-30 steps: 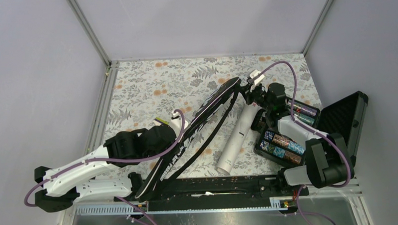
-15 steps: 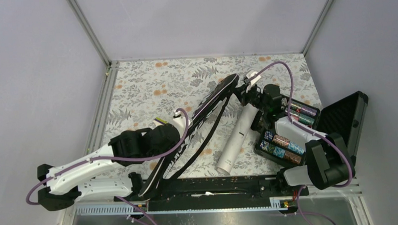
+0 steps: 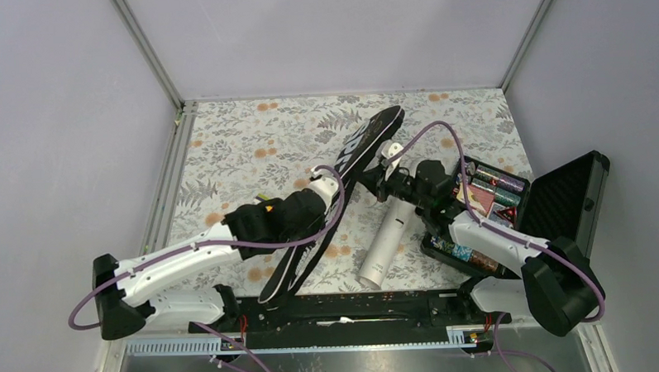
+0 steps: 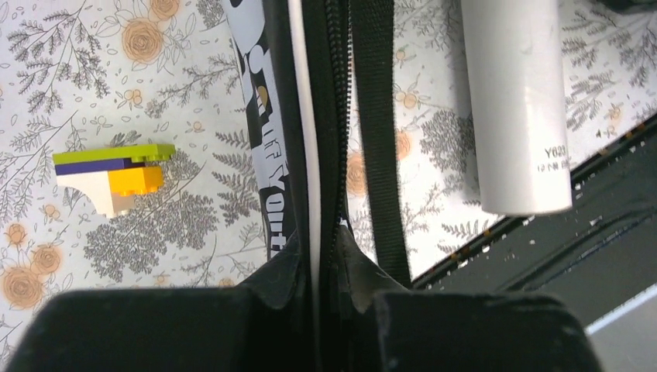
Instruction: Pack up the badminton gear
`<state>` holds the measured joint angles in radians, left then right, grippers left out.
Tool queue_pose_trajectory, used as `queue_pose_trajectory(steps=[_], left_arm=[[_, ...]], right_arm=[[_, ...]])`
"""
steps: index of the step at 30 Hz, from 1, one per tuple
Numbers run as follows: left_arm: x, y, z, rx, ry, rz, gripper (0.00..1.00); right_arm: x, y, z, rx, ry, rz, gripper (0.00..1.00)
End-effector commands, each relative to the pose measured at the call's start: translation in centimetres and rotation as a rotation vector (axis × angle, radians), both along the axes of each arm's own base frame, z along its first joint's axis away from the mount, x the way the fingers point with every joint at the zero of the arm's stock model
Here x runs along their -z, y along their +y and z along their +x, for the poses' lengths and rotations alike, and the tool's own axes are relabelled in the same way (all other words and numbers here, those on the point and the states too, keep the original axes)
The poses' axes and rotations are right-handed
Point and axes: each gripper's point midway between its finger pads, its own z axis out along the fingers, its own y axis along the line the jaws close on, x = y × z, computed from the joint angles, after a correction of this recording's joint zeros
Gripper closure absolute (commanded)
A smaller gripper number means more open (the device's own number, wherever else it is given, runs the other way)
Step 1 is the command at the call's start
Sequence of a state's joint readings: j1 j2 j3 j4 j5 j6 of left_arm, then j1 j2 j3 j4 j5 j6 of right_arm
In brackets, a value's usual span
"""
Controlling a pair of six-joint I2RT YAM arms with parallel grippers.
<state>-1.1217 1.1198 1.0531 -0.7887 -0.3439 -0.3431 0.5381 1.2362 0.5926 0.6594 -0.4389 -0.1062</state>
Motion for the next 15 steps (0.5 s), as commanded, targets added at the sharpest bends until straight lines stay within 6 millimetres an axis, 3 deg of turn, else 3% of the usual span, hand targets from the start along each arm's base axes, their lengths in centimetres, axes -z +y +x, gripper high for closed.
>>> queue_pose_trajectory(steps=[1,8,12,15], left_arm=[[-2.9,-3.6,3.7,-0.013,-0.098,-0.149,0.97],[-1.6,-5.6,6.7,-0.031,-0.085,-0.138,0.91],[-3.1,-5.7,7.3,-0.009,-0.107,-0.130,0.63],[-5.6,-4.3,6.7,0.052,-0.167,-0.111,0.47]], right_arm=[[-2.5,2.3,-3.1,-0.117,-0.065,0.059,1.00],[-2.9,3.5,-4.3,-0.144,-0.036,0.076,1.00],[-2.7,1.9,-1.4,0.062,0.045,0.103,1.00],[-3.3,1.8,-0.6,0.106,0.057,0.147,1.00]])
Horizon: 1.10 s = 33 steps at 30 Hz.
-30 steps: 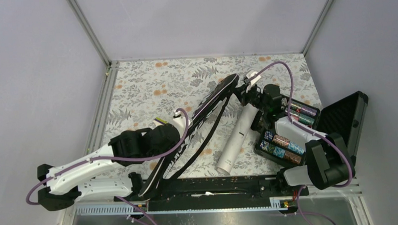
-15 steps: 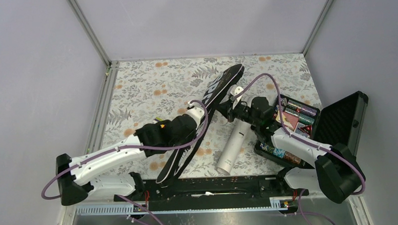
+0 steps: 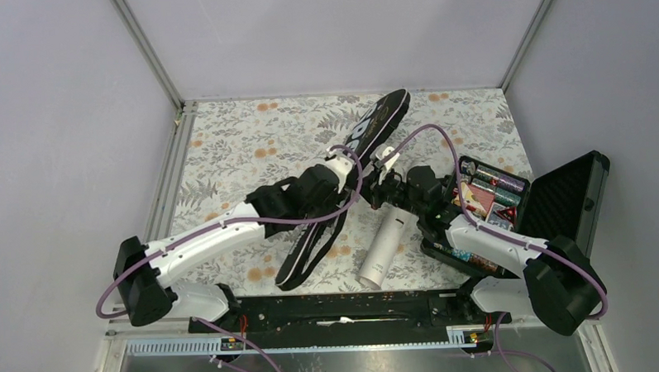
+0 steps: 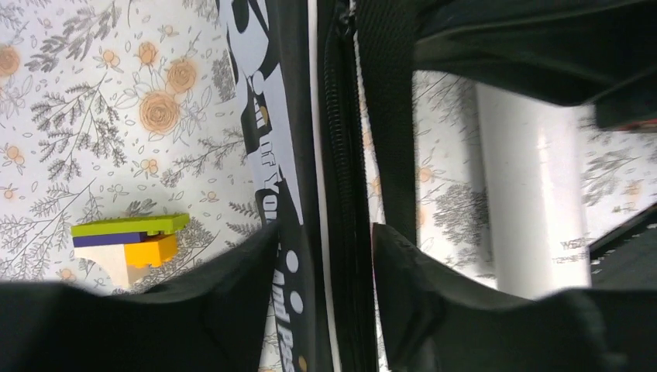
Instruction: Pack up the badminton gear
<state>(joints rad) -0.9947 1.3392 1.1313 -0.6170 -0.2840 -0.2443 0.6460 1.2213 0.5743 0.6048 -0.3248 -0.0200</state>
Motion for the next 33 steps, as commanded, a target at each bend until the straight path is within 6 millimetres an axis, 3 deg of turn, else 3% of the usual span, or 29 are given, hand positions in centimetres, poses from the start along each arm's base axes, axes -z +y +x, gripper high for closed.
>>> queue_pose_trajectory(steps=[1,7,13,20,28,33], left_arm=[[-7.6,0.0,0.6,0.080,-0.171,-0.101,0.44],[-11.0,4.6,-3.6,0.307,-0.314,-0.092,0.33],[-10.5,8.0,-6.8,0.409,-0.475,-0.139,0.24],[-7.3,6.7,-8.4,0.485,-0.447,-0.217,0.21],[-8.1,5.0,-10.0,0.505,-0.407,-0.398,0.18],[-6.4,5.4,-10.2,0.482,-0.381,-0.402,0.12]], right_arm=[[-4.9,0.1,1.9,0.110,-0.041,0.145,1.00],[-5.5,-0.3,3.7,0.219,0.031,0.179,1.00],[-7.5,0.2,4.9,0.254,0.081,0.226,1.00],[-9.2,0.3,6.3,0.310,0.116,0.301,1.00],[-10.9,0.0,8.4,0.395,0.112,0.339,1.00],[-11.6,-0.3,9.1,0.437,0.112,0.363,1.00]])
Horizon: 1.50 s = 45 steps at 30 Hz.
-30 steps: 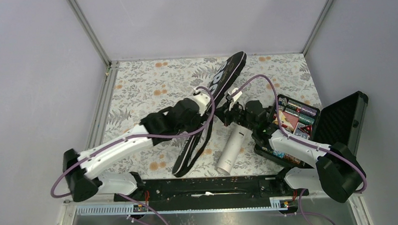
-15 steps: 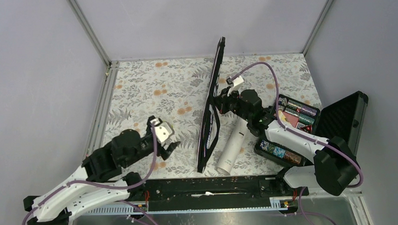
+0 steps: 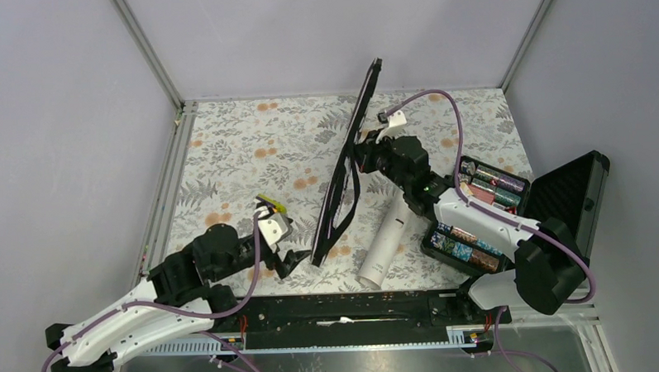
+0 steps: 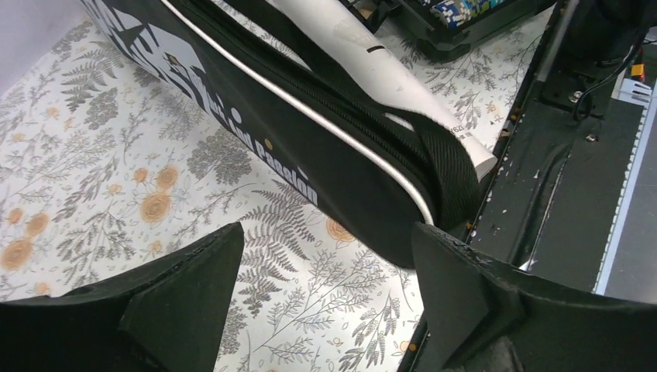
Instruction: Pack up the badminton gear
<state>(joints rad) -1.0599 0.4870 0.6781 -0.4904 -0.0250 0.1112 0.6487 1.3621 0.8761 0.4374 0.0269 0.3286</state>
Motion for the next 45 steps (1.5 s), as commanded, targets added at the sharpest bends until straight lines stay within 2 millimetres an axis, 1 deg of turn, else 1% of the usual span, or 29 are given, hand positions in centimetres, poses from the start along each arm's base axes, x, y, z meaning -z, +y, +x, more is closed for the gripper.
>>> queue_pose_trajectory(steps=[1,3,6,11,17,21,28,31,33,37,38,40,41,45], left_arm=[[-0.4,-0.9,-0.5,0.024,0.013,-0.085,0.12],[-0.6,-1.1,-0.6,0.036,0.007,-0.097,0.11],[-1.5,-1.4,-0.9,0.059,0.000,-0.115,0.09],[-2.2,-1.8,-1.4,0.087,0.015,-0.136,0.03],[-1.2,-2.3,-1.3,0.088,0.039,-0.121,0.02],[-0.9,-2.5,-1.1,0.085,0.044,-0.111,0.01],[0.9,-2.2,1.0,0.001,0.000,-0.027,0.01],[1.3,-2.2,1.8,-0.019,-0.041,0.002,0.03],[1.8,-2.1,2.2,-0.028,-0.056,0.024,0.06],[2.4,-2.3,2.0,-0.011,-0.057,0.031,0.13],[2.5,-2.3,2.0,-0.009,-0.060,0.027,0.17],[2.3,-2.2,2.2,-0.019,-0.071,0.014,0.33],[2.2,-2.1,2.3,-0.025,-0.076,0.009,0.37],[1.4,-2.1,2.5,-0.035,-0.098,-0.004,0.42]], right_arm=[[-6.9,-0.3,1.8,0.079,-0.132,0.136,1.00],[-7.0,-0.3,2.0,0.082,-0.128,0.133,1.00],[-7.4,-0.3,2.3,0.090,-0.128,0.136,1.00],[-7.5,-0.5,2.8,0.109,-0.121,0.135,1.00],[-7.3,-0.8,3.2,0.134,-0.100,0.143,1.00],[-7.4,-1.0,3.4,0.145,-0.097,0.151,1.00],[-7.8,-1.6,3.5,0.158,-0.089,0.177,1.00],[-7.9,-1.9,3.5,0.160,-0.085,0.193,1.00],[-8.1,-2.1,3.6,0.166,-0.081,0.205,1.00],[-8.1,-2.6,3.7,0.173,-0.075,0.213,1.00],[-8.1,-2.6,3.7,0.172,-0.071,0.216,1.00],[-7.9,-2.7,3.7,0.169,-0.063,0.227,1.00],[-7.7,-2.7,3.7,0.166,-0.059,0.230,1.00],[-7.2,-1.9,2.9,0.103,-0.060,0.225,1.00]])
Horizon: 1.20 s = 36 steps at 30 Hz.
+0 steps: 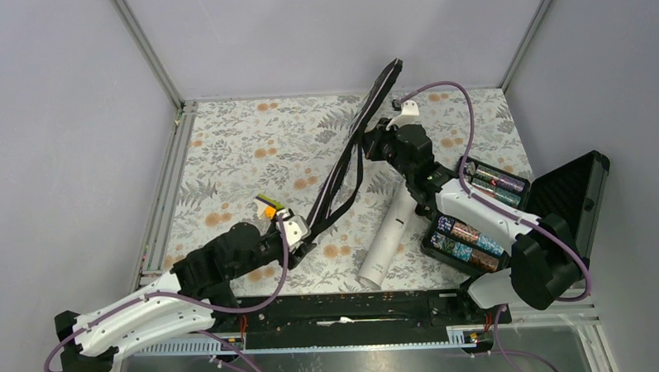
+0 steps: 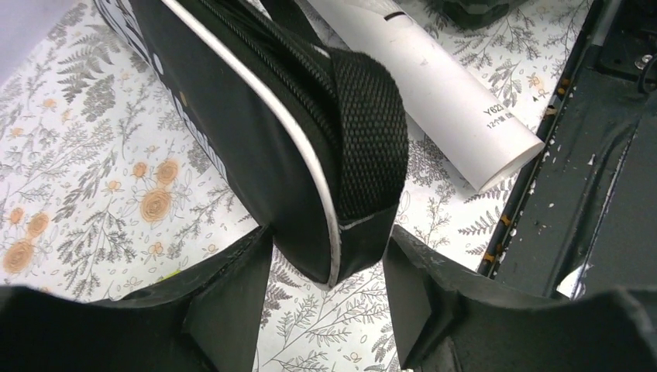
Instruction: Pack up the badminton gear
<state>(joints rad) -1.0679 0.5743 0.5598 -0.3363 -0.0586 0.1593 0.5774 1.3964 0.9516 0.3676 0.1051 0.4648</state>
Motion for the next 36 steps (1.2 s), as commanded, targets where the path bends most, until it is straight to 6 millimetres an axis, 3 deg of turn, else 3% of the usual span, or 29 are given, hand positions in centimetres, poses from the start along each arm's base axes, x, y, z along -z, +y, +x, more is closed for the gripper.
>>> queue_pose_trajectory(steps=[1,9,15,26,32,36], left_arm=[[-2.8,-0.4,1.0,-0.025,-0.078,-0.076,0.43],[-3.9,-0.8,2.0,-0.082,-0.065,-0.088,0.59],[-4.5,-1.2,2.5,-0.105,-0.062,-0.121,0.74],[-5.4,-1.8,3.0,-0.130,-0.047,-0.151,0.75],[-6.0,-2.0,3.4,-0.146,-0.034,-0.167,0.77],[-6.3,-2.3,3.6,-0.146,-0.024,-0.176,0.77]], right_arm=[[-6.3,1.2,-0.6,-0.081,-0.160,0.123,1.00],[-4.8,3.9,-5.5,-0.384,-0.245,-0.003,1.00],[-4.2,4.5,-9.2,-0.529,-0.319,-0.033,1.00],[-3.5,8.3,-17.9,-0.848,-0.380,-0.069,1.00],[-3.2,9.2,-22.1,-0.981,-0.397,-0.093,1.00],[-3.0,9.6,-23.8,-1.023,-0.410,-0.099,1.00]])
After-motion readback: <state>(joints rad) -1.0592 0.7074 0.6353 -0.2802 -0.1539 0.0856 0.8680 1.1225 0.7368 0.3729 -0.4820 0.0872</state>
